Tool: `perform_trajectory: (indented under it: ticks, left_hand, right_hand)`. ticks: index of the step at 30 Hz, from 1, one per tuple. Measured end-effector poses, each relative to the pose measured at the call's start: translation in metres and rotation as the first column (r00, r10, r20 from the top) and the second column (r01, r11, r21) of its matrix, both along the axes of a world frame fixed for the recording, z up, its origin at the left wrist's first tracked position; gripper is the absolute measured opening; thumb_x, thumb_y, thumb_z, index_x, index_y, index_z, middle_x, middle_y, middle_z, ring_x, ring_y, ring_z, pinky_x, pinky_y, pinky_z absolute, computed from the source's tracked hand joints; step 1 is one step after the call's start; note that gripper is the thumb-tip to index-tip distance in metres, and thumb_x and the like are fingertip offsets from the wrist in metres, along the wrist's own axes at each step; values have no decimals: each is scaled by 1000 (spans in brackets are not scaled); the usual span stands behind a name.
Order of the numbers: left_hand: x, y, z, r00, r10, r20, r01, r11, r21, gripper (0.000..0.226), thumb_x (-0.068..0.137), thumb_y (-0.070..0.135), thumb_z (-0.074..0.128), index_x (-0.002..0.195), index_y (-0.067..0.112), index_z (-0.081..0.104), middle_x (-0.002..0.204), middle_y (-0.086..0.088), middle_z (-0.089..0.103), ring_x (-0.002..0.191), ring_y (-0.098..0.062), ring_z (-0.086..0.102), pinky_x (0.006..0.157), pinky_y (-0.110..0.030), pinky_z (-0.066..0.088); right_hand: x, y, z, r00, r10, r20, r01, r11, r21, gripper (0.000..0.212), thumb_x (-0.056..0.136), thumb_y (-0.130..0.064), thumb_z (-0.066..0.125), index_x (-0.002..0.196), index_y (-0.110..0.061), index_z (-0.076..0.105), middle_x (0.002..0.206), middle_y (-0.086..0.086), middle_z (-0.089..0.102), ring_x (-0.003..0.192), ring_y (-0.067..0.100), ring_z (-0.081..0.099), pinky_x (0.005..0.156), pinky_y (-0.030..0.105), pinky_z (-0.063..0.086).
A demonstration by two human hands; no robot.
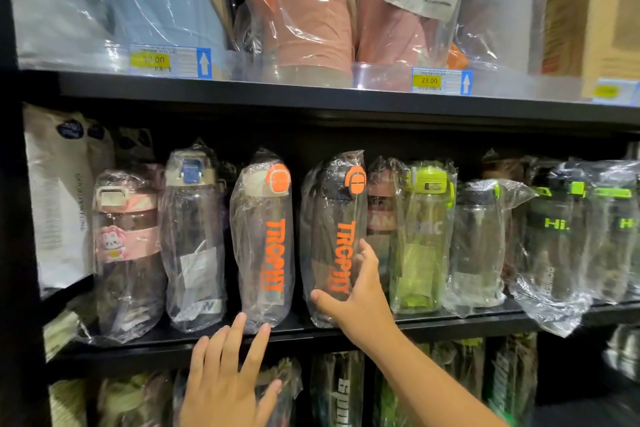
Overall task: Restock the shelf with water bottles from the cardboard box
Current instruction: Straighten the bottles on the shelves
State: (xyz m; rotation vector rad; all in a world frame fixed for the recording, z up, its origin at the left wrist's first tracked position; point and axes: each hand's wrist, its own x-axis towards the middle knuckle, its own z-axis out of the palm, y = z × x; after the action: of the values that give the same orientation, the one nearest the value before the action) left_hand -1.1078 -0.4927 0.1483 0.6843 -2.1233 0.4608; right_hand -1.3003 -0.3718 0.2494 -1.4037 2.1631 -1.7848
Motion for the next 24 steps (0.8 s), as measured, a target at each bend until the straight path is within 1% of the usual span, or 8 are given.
perform_trajectory:
  ticks: [1, 3, 5, 7, 10, 17, 20, 24]
  left_hand:
    - [0, 0, 0, 1000, 3, -5, -3, 1000, -24, 63, 91, 62, 38, 138, 22, 49, 142, -18, 49, 116, -39, 50, 112, -51, 21]
    - [0, -1, -1, 1000, 11, 13, -11, 1000, -26, 73, 77, 60, 51, 139, 22, 49, 143, -18, 49, 116, -40, 50, 112, -51, 21]
    - [0, 0, 0, 999, 16, 34, -16, 1000, -15, 79, 71, 61, 53, 139, 22, 48, 142, -19, 51, 116, -40, 50, 113, -51, 20]
    - [0, 1, 2, 998, 16, 54, -16, 1000, 11, 80, 71, 61, 52, 140, 21, 48, 140, -20, 54, 117, -40, 50, 112, -52, 22]
    - [-1, 4, 4, 998, 19, 62, -21, 999, 29, 80, 71, 60, 52, 140, 20, 47, 139, -22, 55, 116, -41, 50, 106, -58, 31]
    - [6, 8, 6, 995, -33, 98, 26, 997, 73, 80, 78, 62, 47, 146, 18, 45, 145, -23, 49, 122, -43, 49, 110, -60, 29]
    - [11, 7, 9, 990, -45, 132, 35, 996, 80, 80, 82, 62, 44, 146, 13, 51, 146, -25, 45, 123, -46, 47, 111, -61, 28]
    - [16, 11, 11, 984, -64, 168, 45, 992, 115, 81, 86, 62, 37, 150, 12, 44, 149, -25, 40, 127, -46, 44, 115, -62, 26]
  right_hand:
    - [1, 0, 0, 1000, 15, 2, -15, 1000, 14, 118, 72, -49, 83, 154, -43, -3, 154, -11, 34, 133, 2, 44, 113, 34, 40]
    - [-1, -1, -2, 1000, 6, -1, -6, 1000, 26, 113, 76, -42, 83, 153, -44, -1, 149, -12, 42, 124, 5, 54, 106, 32, 44]
    - [-1, -4, -3, 999, -42, -25, 43, 998, 35, 110, 75, -46, 83, 150, -46, 3, 146, -16, 40, 120, 6, 55, 101, 32, 45]
    - [1, -7, -6, 991, -121, -58, 124, 991, 45, 108, 71, -57, 79, 147, -48, 3, 149, -16, 40, 118, 8, 58, 97, 38, 50]
    - [7, -10, -6, 963, -221, -152, 234, 970, 72, 105, 75, -59, 75, 149, -41, 3, 151, -10, 39, 127, 14, 53, 95, 42, 50]
    - [15, -9, -3, 927, -298, -227, 327, 939, 103, 105, 83, -60, 71, 155, -29, 3, 157, -4, 32, 138, 20, 44, 103, 42, 45]
    - [18, -9, 1, 930, -311, -198, 335, 936, 103, 107, 82, -57, 74, 157, -26, 4, 158, 0, 34, 142, 21, 39, 110, 43, 41]
    - [26, -1, 7, 957, -278, -87, 285, 955, 80, 116, 77, -59, 79, 159, -24, 6, 161, 4, 29, 148, 24, 27, 115, 49, 35]
